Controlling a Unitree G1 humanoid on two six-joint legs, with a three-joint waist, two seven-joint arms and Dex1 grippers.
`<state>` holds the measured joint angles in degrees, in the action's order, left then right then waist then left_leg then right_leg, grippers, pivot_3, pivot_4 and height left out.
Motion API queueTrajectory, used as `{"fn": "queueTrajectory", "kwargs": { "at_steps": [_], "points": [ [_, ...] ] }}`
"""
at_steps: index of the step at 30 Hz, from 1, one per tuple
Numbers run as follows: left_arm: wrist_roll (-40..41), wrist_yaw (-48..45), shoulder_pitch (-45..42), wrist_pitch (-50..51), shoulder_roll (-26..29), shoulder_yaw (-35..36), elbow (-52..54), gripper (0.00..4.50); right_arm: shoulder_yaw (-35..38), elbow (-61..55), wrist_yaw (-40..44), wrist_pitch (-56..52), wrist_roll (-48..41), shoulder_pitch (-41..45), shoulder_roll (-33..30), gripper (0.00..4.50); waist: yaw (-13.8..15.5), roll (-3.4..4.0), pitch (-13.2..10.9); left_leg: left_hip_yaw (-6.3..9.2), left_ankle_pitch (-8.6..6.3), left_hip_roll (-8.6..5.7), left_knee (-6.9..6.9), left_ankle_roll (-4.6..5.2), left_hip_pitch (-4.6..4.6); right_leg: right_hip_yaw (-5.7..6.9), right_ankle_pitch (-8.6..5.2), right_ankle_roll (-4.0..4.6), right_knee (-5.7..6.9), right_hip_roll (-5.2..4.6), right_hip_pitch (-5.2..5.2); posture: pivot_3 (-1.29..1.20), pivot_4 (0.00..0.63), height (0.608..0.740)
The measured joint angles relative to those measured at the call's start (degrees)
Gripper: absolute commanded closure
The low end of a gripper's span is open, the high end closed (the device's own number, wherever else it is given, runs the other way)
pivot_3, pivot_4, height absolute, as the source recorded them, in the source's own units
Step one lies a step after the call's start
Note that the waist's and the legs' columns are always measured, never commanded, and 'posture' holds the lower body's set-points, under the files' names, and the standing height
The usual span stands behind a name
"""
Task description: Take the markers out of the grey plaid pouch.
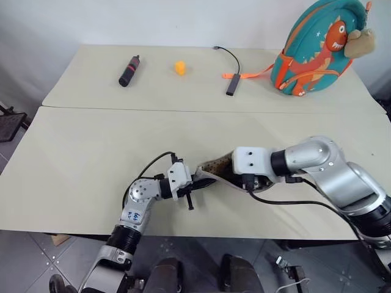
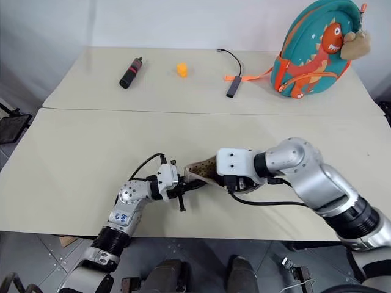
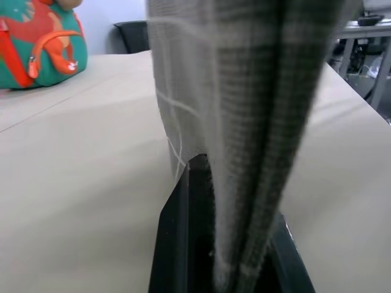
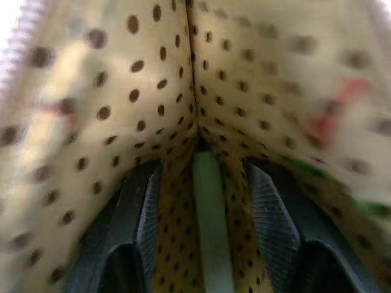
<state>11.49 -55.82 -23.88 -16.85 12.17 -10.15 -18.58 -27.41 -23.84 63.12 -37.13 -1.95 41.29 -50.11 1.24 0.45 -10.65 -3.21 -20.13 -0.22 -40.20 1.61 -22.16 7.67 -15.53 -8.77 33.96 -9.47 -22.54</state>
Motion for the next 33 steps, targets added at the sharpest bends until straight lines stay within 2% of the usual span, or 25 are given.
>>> {"fn": "queueTrajectory", "kwargs": {
  "at_steps": [5, 13, 16, 18, 20, 24, 29, 33],
  "points": [
    [0.3, -0.1, -0.1, 1.0, -0.3, 0.1, 0.0, 4.5, -6.6, 4.4, -1.8, 4.4, 10.6, 1.5, 2.1, 2.28, -0.1, -0.02, 0.0, -0.05, 0.0, -0.01, 0.0, 0.0, 0.01, -0.01, 0.0, 0.0, 0.01, 0.0, 0.01, 0.0, 0.15, 0.74],
    [0.4, 0.5, -0.2, 2.3, -0.5, 1.1, -0.1, 4.5, -8.8, 9.9, -1.7, 7.5, 18.3, 3.0, 6.8, 2.28, -0.6, -0.08, 0.1, -0.07, 0.01, 0.02, -0.01, -0.02, 0.09, -0.03, 0.0, 0.0, 0.06, 0.04, 0.06, 0.0, 0.15, 0.74],
    [0.4, 0.6, -0.2, 2.6, -0.5, 1.2, -0.1, 4.5, -8.6, 11.2, -1.0, 8.5, 19.4, 3.0, 7.8, 2.88, -1.1, -0.26, 0.3, -0.06, 0.02, 0.02, -0.01, -0.02, 0.12, -0.03, 0.0, 0.0, 0.08, 0.04, 0.09, 0.0, 0.15, 0.74],
    [0.4, 0.6, -0.2, 2.7, -0.8, 1.2, -0.1, 4.5, -8.4, 11.8, -0.7, 9.3, 19.9, 2.8, 8.3, 3.51, -1.1, -0.31, 0.3, -0.05, 0.02, 0.02, -0.02, -0.02, 0.12, -0.02, 0.0, 0.0, 0.07, 0.03, 0.1, 0.0, 0.15, 0.74],
    [0.4, 0.5, -0.2, 3.0, -1.0, 1.2, -0.1, 4.5, -8.0, 12.1, -0.4, 10.3, 20.0, 2.7, 8.5, 4.07, -1.2, -0.31, 0.3, -0.04, 0.02, 0.02, -0.02, -0.03, 0.12, -0.02, 0.0, 0.0, 0.07, 0.03, 0.09, 0.0, 0.15, 0.74],
    [0.7, 0.5, -0.6, 3.2, -1.0, 1.2, -0.1, 4.5, -4.8, 11.6, 1.1, 12.2, 18.0, 1.5, 8.1, 4.06, -1.1, -0.31, 0.3, -0.01, 0.02, 0.01, -0.01, -0.02, 0.07, 0.0, 0.0, 0.0, 0.04, 0.03, 0.07, 0.0, 0.15, 0.74],
    [1.6, 0.4, -0.7, 3.8, -1.0, 1.2, -0.1, 4.5, 1.2, 9.5, 4.8, 17.0, 12.7, -0.8, 4.7, 4.06, -1.1, -0.32, 0.3, -0.01, 0.01, 0.01, 0.02, -0.02, 0.06, 0.01, 0.0, 0.0, -0.01, 0.03, 0.07, 0.0, 0.15, 0.74],
    [1.9, 0.3, -0.7, 4.0, -0.8, 1.4, 0.0, 4.5, 8.2, 9.6, 7.8, 21.0, 4.4, -3.6, 4.3, 4.06, -1.2, -0.33, 0.3, -0.02, 0.01, 0.01, 0.04, -0.02, 0.06, 0.01, 0.0, 0.0, -0.01, 0.03, 0.07, 0.0, 0.15, 0.74]
  ]
}}
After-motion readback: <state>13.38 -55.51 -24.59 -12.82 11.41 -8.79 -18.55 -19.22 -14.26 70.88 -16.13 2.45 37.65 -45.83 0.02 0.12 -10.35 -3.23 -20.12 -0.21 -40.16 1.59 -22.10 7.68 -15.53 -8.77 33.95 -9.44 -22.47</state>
